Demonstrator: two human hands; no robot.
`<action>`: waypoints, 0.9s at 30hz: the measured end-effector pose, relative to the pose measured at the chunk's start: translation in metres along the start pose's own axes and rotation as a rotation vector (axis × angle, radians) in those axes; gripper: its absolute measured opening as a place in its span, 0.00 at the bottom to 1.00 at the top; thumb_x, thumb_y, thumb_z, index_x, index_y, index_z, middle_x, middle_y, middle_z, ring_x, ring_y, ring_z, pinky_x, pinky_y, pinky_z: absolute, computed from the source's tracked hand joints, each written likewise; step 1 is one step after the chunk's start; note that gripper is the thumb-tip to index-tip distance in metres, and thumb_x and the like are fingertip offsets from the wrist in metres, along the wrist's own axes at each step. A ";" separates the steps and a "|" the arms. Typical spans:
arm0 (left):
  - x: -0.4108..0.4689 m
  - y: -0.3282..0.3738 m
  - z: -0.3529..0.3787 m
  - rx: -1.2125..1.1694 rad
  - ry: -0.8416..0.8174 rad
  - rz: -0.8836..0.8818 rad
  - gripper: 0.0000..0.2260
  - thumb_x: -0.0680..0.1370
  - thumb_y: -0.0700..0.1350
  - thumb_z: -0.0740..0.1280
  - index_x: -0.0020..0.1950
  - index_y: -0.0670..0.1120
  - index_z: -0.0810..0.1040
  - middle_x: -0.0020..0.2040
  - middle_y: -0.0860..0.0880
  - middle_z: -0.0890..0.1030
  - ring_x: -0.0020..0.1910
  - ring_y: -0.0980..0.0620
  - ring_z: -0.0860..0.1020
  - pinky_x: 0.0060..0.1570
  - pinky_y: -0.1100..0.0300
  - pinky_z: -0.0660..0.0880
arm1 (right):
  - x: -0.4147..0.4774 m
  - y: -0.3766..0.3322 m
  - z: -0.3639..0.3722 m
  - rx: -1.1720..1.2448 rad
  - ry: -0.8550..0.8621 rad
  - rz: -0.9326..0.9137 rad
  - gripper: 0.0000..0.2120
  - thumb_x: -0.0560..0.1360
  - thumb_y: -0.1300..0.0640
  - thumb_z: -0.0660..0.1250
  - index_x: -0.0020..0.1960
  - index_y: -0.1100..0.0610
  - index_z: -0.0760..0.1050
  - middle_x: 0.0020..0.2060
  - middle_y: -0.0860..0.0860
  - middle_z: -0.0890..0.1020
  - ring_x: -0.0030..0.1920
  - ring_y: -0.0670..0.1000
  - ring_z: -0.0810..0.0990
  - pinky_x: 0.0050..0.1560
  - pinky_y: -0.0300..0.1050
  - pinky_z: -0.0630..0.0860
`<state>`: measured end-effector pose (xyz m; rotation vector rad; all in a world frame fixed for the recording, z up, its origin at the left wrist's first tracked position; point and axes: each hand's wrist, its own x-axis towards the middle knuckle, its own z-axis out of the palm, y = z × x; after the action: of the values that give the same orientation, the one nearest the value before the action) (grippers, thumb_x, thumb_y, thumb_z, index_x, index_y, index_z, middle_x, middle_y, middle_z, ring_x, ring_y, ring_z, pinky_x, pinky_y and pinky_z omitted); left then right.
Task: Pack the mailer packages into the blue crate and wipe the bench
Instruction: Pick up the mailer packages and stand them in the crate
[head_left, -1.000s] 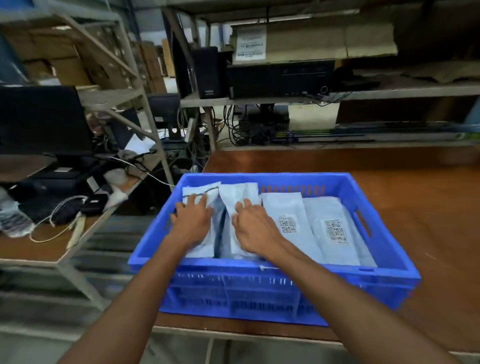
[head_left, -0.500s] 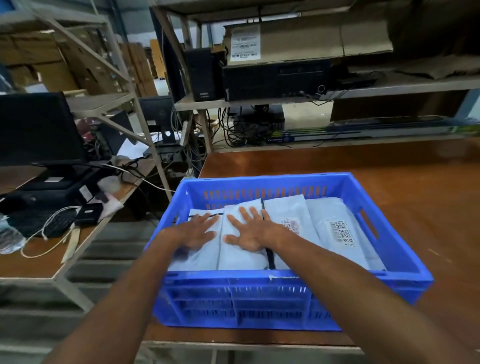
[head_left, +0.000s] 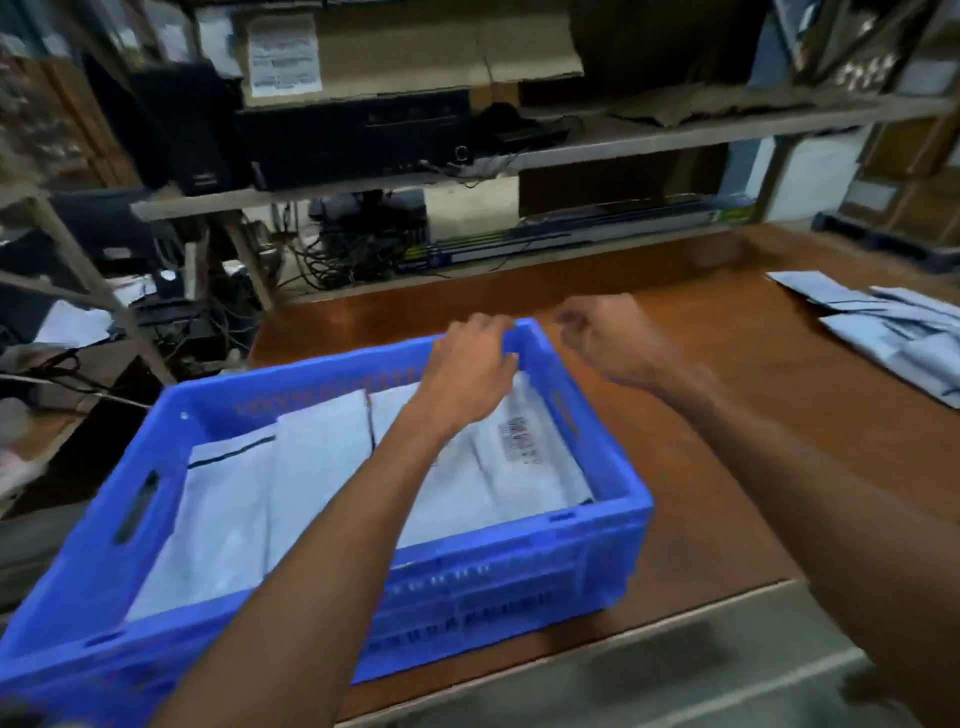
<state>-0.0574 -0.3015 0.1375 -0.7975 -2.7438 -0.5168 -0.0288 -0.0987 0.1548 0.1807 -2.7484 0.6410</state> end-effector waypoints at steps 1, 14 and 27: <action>0.013 0.040 0.019 0.019 -0.033 0.061 0.20 0.78 0.49 0.64 0.70 0.48 0.72 0.66 0.44 0.75 0.65 0.40 0.72 0.63 0.43 0.71 | -0.014 0.037 -0.016 -0.042 -0.006 0.069 0.10 0.76 0.58 0.65 0.55 0.54 0.81 0.49 0.54 0.85 0.51 0.56 0.82 0.50 0.44 0.76; 0.187 0.380 0.281 -0.053 -0.450 0.278 0.25 0.80 0.59 0.60 0.75 0.51 0.65 0.74 0.46 0.66 0.73 0.42 0.64 0.70 0.41 0.63 | -0.160 0.482 -0.164 -0.408 0.142 0.644 0.30 0.75 0.36 0.61 0.73 0.46 0.64 0.70 0.52 0.73 0.68 0.60 0.70 0.64 0.61 0.66; 0.414 0.473 0.439 0.058 -0.304 0.207 0.38 0.73 0.76 0.48 0.79 0.62 0.45 0.81 0.52 0.45 0.79 0.42 0.41 0.72 0.34 0.47 | -0.093 0.670 -0.143 -0.233 -0.131 0.646 0.49 0.56 0.13 0.48 0.71 0.26 0.32 0.77 0.47 0.32 0.76 0.63 0.31 0.68 0.79 0.40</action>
<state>-0.1917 0.4404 -0.0034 -1.2183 -2.8790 -0.2924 -0.0308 0.5679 -0.0290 -0.7692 -2.9672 0.4533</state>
